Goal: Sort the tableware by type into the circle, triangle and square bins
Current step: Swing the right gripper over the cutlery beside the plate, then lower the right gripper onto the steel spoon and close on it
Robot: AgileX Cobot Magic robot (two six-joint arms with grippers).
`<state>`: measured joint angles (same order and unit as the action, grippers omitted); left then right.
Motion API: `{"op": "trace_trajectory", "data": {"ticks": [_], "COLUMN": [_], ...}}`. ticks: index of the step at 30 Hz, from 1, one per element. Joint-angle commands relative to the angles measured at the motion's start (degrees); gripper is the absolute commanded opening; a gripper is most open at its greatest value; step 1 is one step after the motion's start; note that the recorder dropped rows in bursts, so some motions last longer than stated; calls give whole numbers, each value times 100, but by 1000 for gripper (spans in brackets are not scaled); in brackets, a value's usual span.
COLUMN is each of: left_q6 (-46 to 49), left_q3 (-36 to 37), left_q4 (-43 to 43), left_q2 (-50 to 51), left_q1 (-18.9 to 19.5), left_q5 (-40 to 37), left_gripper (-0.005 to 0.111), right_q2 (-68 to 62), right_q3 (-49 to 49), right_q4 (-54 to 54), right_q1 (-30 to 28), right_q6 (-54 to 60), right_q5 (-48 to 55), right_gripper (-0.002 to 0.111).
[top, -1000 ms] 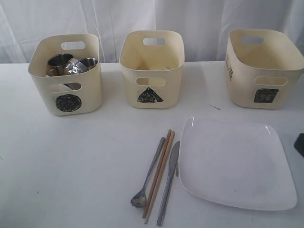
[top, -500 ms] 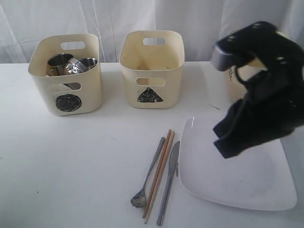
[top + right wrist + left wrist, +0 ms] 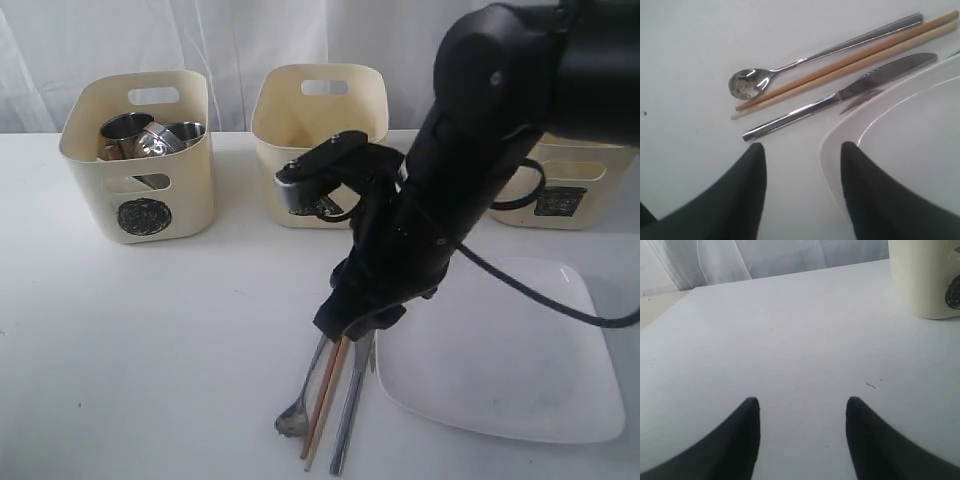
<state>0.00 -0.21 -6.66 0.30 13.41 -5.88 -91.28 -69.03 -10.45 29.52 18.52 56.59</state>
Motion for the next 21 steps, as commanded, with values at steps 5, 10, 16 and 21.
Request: {"op": "trace_trajectory", "data": {"ticks": [5,10,16,21], "left_q6": [0,0,0,0], "left_q3": [21,21,21,21], "left_q4": [55,55,55,55], "left_q2": [-30,-30,-30,-30], "left_q1": [10,10,10,10], "left_q5": [24,24,24,24], "left_gripper": [56,56,56,56], "right_q2": [-715,-827,-880,-1167], "right_q3": [-53,-53,-13,-13], "right_q4": [-177,-270,-254,-233], "right_q1": [69,69,193,396], "right_q6": [-2229,-3656,-4290,-4489], "right_q5": [-513,-884,-1281,-1339], "right_gripper": [45,46,46,46]}}
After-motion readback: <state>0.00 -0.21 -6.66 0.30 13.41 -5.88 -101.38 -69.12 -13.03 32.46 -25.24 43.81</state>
